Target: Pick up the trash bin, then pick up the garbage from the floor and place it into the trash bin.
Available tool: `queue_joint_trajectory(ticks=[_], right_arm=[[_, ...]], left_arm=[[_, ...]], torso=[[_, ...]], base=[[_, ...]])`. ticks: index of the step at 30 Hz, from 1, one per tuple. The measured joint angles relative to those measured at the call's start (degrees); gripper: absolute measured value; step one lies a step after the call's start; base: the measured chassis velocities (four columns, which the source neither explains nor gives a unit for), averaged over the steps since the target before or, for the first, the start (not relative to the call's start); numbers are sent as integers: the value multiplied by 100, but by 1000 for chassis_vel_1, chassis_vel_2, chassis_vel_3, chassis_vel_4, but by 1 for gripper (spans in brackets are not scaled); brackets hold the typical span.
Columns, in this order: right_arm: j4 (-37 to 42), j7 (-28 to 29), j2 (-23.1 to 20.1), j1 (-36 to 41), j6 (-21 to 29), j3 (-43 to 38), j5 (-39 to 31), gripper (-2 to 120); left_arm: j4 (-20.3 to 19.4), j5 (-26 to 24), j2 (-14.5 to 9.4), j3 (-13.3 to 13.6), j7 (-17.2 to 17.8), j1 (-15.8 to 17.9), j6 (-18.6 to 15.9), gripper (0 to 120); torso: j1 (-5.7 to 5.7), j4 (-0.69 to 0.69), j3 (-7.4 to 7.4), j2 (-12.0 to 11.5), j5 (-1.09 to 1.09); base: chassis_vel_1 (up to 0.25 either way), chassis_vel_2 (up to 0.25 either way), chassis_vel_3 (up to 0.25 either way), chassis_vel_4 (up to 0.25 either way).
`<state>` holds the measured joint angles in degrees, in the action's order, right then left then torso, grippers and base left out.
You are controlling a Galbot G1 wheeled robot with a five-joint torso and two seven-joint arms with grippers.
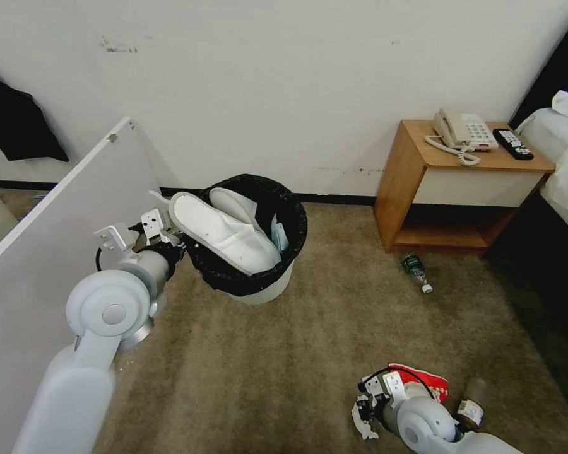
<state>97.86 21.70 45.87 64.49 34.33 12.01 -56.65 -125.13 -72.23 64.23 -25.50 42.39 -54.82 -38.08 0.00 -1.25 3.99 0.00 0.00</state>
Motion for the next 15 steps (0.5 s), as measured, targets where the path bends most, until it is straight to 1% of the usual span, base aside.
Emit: queue_joint_trajectory(ticks=[6, 11, 15], right_arm=[[71, 26, 10, -191, -17, -45, -20, 0], [199, 28, 46, -337, -58, -226, 9, 0], [309, 28, 83, -595, -137, -388, 63, 0]], left_arm=[[0, 1, 20, 7, 0, 17, 0, 4], [0, 0, 15, -2, 0, -7, 0, 4], [11, -1, 15, 2, 4, -5, 0, 4]], torso=[[0, 0, 0, 0, 0], [0, 0, 0, 0, 0], [0, 0, 1, 0, 0]], base=[[0, 0, 0, 0], [0, 0, 0, 0], [0, 0, 0, 0]])
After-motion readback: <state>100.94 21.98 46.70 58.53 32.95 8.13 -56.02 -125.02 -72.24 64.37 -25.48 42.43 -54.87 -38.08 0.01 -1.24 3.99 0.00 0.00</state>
